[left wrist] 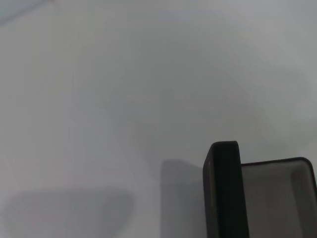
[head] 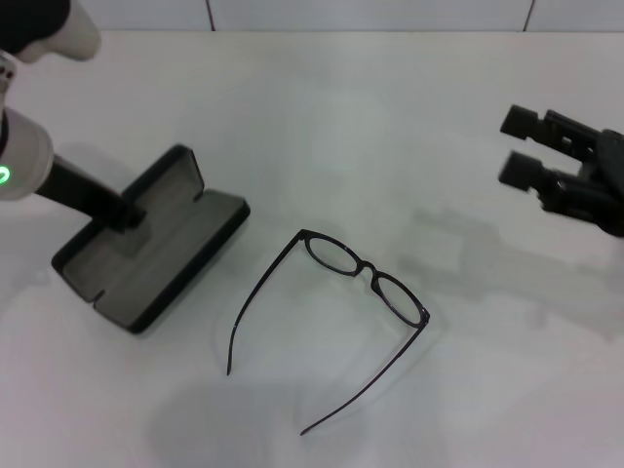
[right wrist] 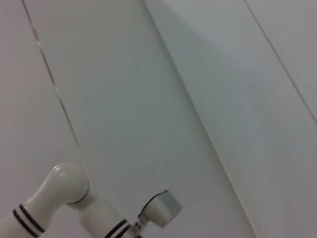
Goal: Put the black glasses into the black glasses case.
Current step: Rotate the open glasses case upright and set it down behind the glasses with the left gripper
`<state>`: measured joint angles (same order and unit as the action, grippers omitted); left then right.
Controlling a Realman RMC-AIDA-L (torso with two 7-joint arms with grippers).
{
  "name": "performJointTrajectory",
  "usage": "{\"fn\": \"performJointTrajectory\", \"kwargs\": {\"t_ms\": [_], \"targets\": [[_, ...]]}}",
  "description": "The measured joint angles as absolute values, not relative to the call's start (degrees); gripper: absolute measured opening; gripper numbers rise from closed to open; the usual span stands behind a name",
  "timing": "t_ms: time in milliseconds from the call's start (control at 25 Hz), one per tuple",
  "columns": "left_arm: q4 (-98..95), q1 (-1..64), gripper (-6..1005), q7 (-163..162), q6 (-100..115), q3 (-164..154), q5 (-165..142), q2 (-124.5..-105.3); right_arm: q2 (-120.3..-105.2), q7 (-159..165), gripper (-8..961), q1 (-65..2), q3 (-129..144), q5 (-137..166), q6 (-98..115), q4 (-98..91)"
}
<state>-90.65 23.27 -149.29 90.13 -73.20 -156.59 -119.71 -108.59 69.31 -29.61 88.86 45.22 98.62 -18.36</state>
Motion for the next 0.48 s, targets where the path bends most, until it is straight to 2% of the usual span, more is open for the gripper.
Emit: {"fn": "performJointTrajectory", "kwargs": {"t_ms": [280,360,480], "targets": [[-95.1,25.0,192,-145.8,87.5,-73.3,-153.4,-119.7,-106.19,66.4,824,-30.5,88.7,53.6,111.6,-20.1],[-94.1,26.2,191,-142.0,85.4,-74.5,-151.7,-119.77,-106.08,66.6,824,-31.2,88.7,57.2,114.5,-21.2],[-90.5,28.2,194,-135.3,81.6,-77.3,-148.6,-119.81,-106.68,67.9,824,-32.6,88.7,62.8,118.2,-22.1]]}}
